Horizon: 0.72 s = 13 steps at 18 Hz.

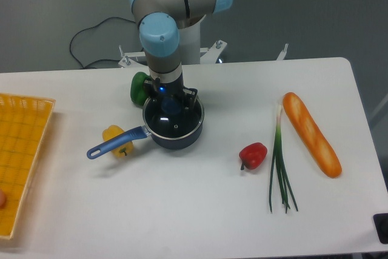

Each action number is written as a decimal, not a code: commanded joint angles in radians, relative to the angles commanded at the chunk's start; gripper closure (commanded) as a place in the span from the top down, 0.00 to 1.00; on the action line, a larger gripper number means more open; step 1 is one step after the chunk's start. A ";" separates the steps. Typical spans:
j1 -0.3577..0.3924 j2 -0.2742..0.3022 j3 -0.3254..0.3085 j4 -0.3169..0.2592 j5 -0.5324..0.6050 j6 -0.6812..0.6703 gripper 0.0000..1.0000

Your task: Open the lid

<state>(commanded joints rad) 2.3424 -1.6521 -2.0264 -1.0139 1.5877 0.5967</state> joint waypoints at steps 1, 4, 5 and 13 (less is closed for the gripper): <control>0.002 0.000 0.002 0.000 0.000 0.002 0.50; 0.003 0.000 0.017 -0.003 0.000 0.006 0.47; 0.005 0.000 0.021 -0.005 0.000 0.008 0.46; 0.029 0.002 0.115 -0.086 0.005 0.012 0.46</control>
<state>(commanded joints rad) 2.3714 -1.6505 -1.9116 -1.0996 1.5923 0.6090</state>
